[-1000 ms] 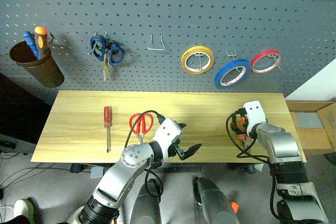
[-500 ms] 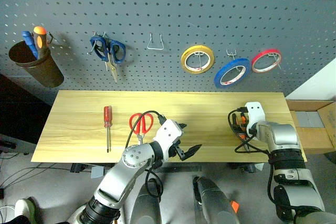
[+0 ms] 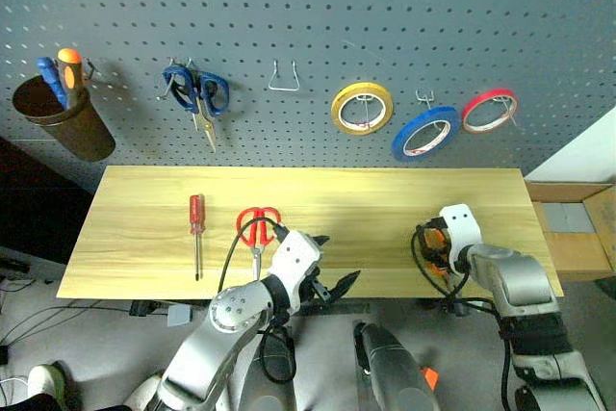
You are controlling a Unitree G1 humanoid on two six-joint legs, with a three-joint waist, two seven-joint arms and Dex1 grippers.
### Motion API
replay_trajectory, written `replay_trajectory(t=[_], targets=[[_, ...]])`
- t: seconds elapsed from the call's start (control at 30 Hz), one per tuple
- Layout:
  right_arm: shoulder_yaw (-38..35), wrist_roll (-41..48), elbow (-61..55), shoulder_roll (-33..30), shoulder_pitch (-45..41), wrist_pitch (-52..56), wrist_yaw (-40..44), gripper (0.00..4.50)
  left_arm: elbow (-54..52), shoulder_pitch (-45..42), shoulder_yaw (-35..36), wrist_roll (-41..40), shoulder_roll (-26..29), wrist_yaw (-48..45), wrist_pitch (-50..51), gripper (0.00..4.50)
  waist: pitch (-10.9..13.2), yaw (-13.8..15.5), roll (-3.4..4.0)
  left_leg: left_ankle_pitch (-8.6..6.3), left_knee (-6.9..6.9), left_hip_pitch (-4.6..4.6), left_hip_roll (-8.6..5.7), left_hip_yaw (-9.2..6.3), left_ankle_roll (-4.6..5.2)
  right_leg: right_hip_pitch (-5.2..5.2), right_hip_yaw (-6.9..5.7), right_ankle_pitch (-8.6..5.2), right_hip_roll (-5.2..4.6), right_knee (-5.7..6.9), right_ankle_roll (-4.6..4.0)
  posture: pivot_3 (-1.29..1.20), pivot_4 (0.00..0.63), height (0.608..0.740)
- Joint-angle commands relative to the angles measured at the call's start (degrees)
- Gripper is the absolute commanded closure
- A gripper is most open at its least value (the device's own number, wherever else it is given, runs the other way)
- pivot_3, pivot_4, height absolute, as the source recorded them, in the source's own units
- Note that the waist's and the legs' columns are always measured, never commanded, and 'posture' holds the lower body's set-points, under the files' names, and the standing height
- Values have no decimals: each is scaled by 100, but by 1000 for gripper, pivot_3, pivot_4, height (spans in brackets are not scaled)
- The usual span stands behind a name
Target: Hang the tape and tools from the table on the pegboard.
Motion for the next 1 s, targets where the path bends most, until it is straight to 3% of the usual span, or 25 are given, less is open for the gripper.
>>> replay_trajectory(t=[0.03,0.27,0.43,0.8,1.0], targets=[[130,260,-1876,242,297,323,-65,1806,-1061,500,193,166,-100,542,90,0,-1,-3,2,-1,-1,-1,2,1,-1,-2,1,-1,2,0,0,103,302,740],[47,921,-3353,1469,276,402,-179,1806,-1950,1042,432,707,-493,1608,213,0,-3,34,2,-2,3,-9,4,-6,-5,-3,-7,-2,4,-14,1,129,285,740],[22,1421,-3509,1657,-103,-289,165,1806,-2064,972,660,931,-729,1973,49,0,-3,52,2,-3,6,-23,2,-12,-5,-6,-15,-2,3,-23,2,142,288,740],[179,842,-1721,1604,-2570,-2145,-218,1806,-1652,-29,1183,679,-1000,1961,-7,0,-3,94,1,-1,14,-67,1,-16,-5,-65,-23,18,3,14,-32,162,294,740],[222,247,-721,1807,-3289,-3687,-734,1806,-1173,-852,1388,518,-1064,1895,-99,0,-4,220,0,-1,12,-81,2,-17,-5,-84,-28,21,1,19,-36,168,291,740]])
